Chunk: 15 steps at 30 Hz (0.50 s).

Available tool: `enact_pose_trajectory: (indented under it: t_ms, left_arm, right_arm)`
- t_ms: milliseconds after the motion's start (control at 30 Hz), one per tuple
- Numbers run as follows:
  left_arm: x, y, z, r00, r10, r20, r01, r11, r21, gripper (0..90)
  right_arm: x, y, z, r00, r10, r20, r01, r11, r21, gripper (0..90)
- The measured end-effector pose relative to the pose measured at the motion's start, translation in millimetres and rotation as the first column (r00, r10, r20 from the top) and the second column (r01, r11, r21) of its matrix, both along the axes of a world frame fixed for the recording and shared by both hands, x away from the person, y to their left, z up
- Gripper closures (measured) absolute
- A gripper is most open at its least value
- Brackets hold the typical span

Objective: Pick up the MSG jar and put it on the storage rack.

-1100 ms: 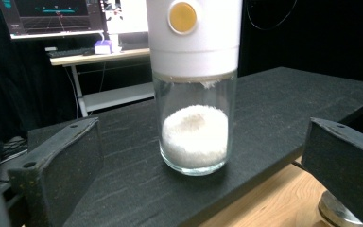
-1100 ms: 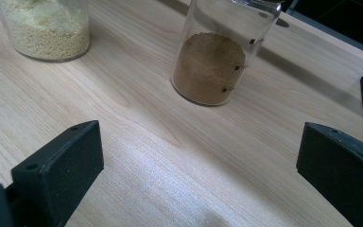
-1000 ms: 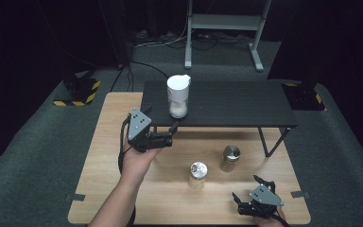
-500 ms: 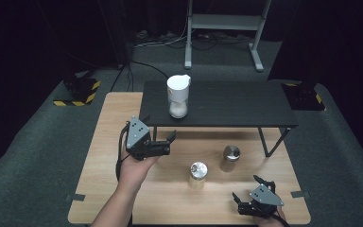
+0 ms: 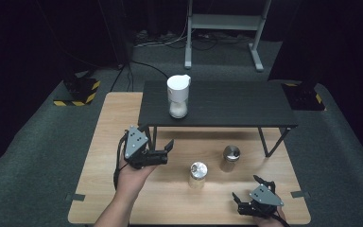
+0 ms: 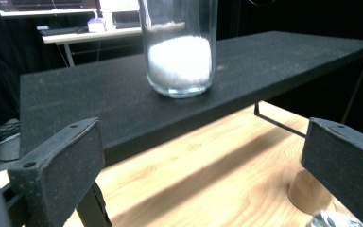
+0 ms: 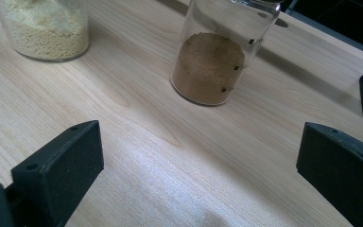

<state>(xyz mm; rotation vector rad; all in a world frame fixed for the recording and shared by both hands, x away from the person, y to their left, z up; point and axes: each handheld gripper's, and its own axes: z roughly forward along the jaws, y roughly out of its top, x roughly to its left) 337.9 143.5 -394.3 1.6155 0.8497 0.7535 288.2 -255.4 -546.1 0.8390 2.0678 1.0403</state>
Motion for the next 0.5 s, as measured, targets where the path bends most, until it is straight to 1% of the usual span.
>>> enact_pose_trajectory:
  t_ms: [167,200,233,267,400,500]
  left_arm:
    - [-4.9,0.8,-15.0,0.9995,-0.008,-0.031,0.008,1.0,0.002,0.3]
    - [-4.9,0.8,-15.0,0.9995,-0.008,-0.031,0.008,1.0,0.002,0.3]
    - [-7.1,0.2,-20.3,0.9992,-0.013,-0.038,0.013,0.9999,0.005,0.3]
    - [-7.1,0.2,-20.3,0.9992,-0.013,-0.038,0.013,0.9999,0.005,0.3]
    - [-12.7,-2.2,-33.7,0.9982,-0.023,-0.055,0.024,0.9996,0.015,0.3]
    - [-15.0,-2.8,-40.8,0.9974,-0.027,-0.067,0.028,0.9995,0.016,0.4]
  right_arm:
    - [0.1,0.2,-0.1,1.0,0.002,0.002,-0.002,1.0,-0.003,0.1]
    - [0.1,0.2,-0.1,1.0,0.002,0.002,-0.002,1.0,-0.003,0.1]
    - [0.1,0.3,-0.1,1.0,0.002,0.002,-0.002,1.0,-0.004,0.1]
    - [0.1,0.4,-0.2,1.0,0.002,0.002,-0.002,1.0,-0.005,0.2]
    - [0.0,0.5,-0.2,1.0,0.003,0.003,-0.003,1.0,-0.006,0.2]
    - [0.0,0.5,-0.2,1.0,0.003,0.003,-0.003,1.0,-0.007,0.2]
